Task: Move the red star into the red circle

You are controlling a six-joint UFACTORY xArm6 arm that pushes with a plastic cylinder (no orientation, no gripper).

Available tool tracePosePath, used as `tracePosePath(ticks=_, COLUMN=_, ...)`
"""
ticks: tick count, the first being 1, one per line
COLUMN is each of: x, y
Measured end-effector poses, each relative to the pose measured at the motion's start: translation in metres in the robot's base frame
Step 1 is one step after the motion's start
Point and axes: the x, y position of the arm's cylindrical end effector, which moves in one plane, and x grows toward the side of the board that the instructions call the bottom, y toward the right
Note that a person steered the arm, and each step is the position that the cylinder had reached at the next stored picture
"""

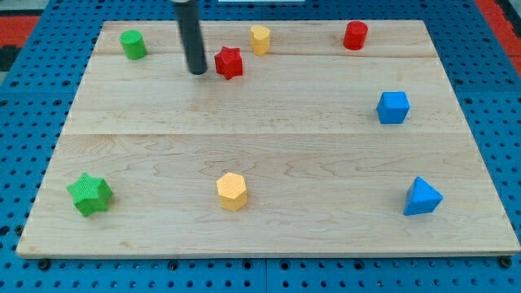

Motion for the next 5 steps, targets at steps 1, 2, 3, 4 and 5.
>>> tracePosePath(ticks=1, x=-0.009, y=0.075)
tracePosePath(ticks=2, x=-0.011, y=0.123)
tracePosePath(ticks=3, x=-0.011, y=0.123)
tracePosePath(ticks=4, x=0.006, y=0.050)
tracePosePath(ticks=5, x=-0.034, y=0.041)
